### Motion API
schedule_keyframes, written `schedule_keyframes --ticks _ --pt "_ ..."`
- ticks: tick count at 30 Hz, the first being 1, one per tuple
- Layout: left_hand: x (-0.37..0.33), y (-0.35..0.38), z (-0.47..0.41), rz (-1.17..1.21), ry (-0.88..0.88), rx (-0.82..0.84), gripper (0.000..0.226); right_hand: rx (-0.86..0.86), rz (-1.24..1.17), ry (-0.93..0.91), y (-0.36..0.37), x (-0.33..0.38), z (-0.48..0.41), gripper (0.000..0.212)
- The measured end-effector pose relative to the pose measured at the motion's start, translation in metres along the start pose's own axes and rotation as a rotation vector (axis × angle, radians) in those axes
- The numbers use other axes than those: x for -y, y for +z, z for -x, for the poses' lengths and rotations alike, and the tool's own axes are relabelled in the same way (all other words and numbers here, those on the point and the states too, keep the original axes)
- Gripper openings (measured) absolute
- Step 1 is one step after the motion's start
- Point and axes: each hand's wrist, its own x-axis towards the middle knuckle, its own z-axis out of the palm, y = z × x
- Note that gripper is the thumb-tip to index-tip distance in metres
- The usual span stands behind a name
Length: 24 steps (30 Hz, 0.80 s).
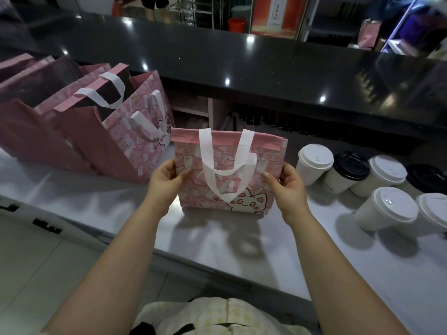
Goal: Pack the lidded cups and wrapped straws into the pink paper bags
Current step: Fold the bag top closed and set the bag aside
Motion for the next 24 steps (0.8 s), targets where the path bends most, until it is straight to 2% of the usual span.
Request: schedule_keyframes --ticks 4,7,11,16,19,24 --pt "0.013 -0.015 0.006 -0.050 -0.036 -0.002 0.029 -0.093 0.097 0.012 -0.014 -0.020 0.010 0.023" --pt "0.022 -0.016 0.012 -0.078 -0.039 0.008 0.030 -0.066 0.073 0.024 -0.010 -0.032 0.018 0.019" --pt "0.023 -0.017 0.011 -0.047 -0.068 0.011 0.029 -0.009 0.052 0.048 -0.011 -0.036 0.014 0.027" --pt "0.031 -0.025 0.015 -0.078 -0.092 0.035 0.036 -0.039 0.124 0.122 -0.015 -0.048 0.021 0.044" --pt "0.029 -0.026 0.014 -0.092 -0.088 0.095 0.036 0.021 0.107 0.120 -0.011 -0.045 0.018 0.046" --pt "0.022 -0.021 0.007 -0.094 -0.091 0.063 0.049 0.096 0.128 0.151 -0.004 -0.040 0.013 0.051"
